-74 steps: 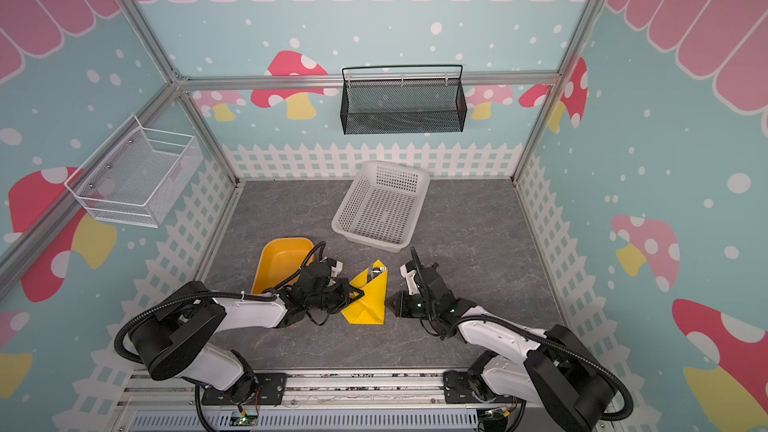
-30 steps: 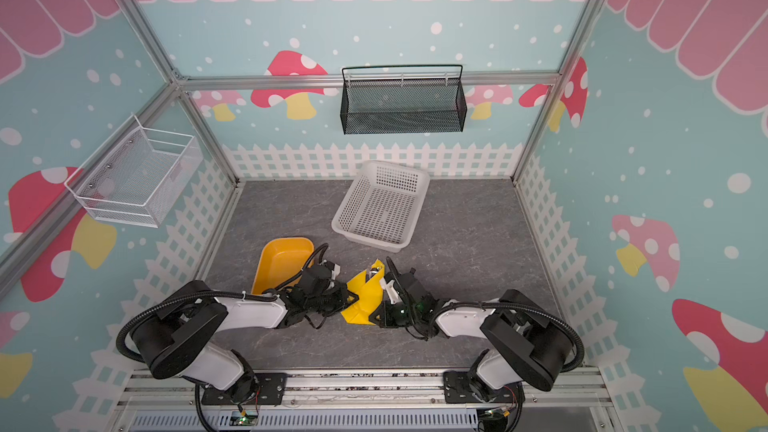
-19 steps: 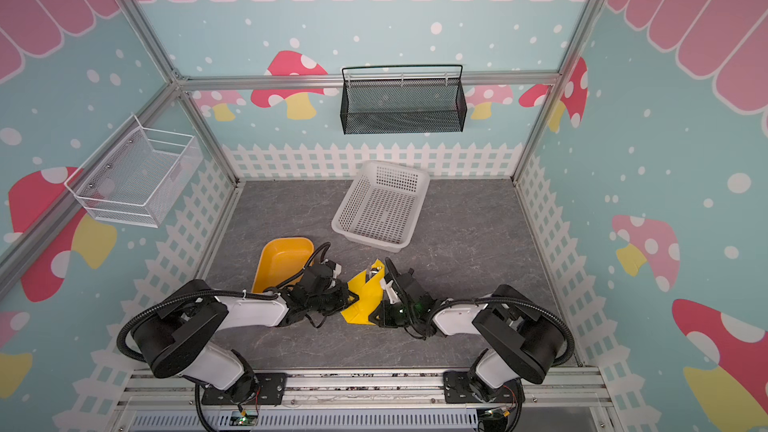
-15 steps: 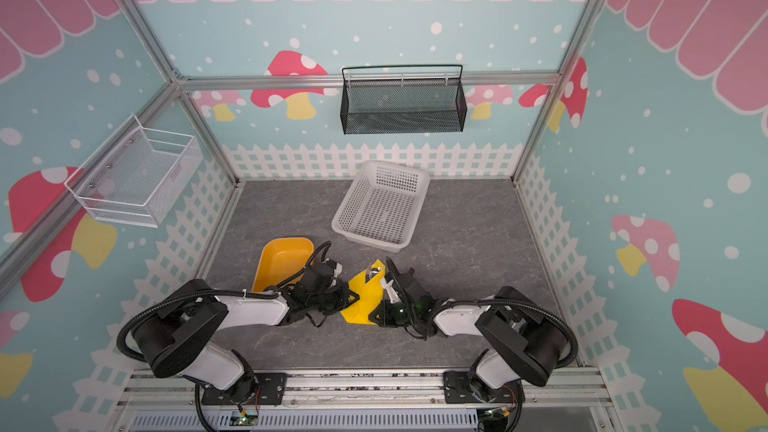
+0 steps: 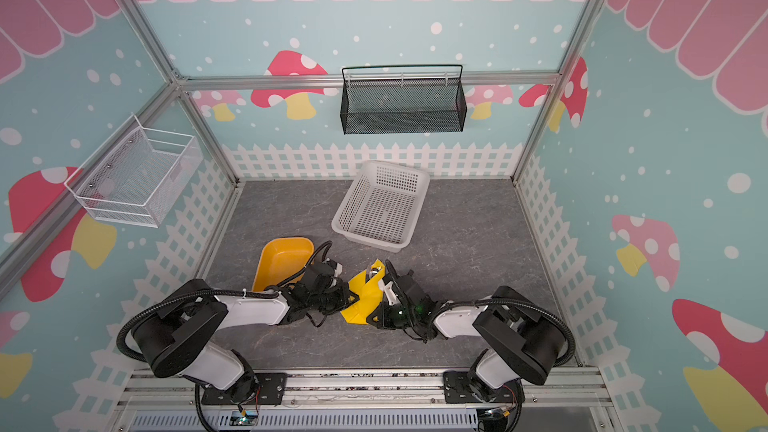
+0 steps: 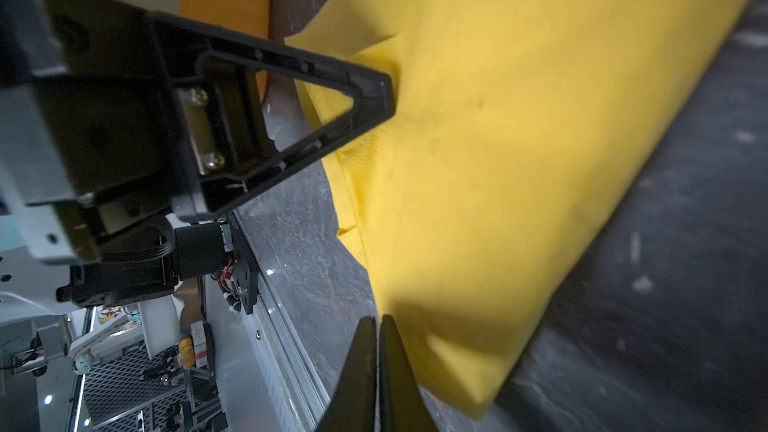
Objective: Place the utensils on the paper napkin and roll it up
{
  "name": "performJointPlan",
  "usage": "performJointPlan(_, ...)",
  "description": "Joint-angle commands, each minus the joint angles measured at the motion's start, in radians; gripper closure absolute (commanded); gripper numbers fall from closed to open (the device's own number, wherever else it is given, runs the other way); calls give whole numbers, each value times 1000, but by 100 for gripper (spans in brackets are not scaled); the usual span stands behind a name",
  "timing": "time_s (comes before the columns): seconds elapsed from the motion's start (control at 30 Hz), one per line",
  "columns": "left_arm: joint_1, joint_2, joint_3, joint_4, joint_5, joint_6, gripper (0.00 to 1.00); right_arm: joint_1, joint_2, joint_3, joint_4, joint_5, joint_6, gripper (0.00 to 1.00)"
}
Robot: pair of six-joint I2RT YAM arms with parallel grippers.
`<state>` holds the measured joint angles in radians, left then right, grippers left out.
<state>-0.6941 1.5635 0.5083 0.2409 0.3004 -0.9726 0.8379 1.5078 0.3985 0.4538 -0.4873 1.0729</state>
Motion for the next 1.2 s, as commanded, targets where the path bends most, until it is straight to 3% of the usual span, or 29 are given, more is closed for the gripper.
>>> performJointPlan(0.0,6,18,1,-3,-1,-1,95,12,32,-23,39,3,22,91)
performJointPlan(0.23,7,29,0,9,3,-9,95,11,11,-29,9,25,28,88)
performJointPlan(0.33,6,29,3,5,6,-7,95,12,-88,-27,3,10,46,87)
performJointPlan(0.47,7,30,3,5,5,-4,95,-3,-205,-44,-91,118,23,87)
performJointPlan(0.67,6,32,-2,16,6,-11,95,-14,-125,-49,-68,48,4,88)
performJointPlan(0.9,7,33,-10,22,7,-12,95,-13,-31,-86,-11,42,15,88)
performJointPlan(1.17,7,36,-10,34,14,-20,95,-13,-105,-94,-18,4,28,87)
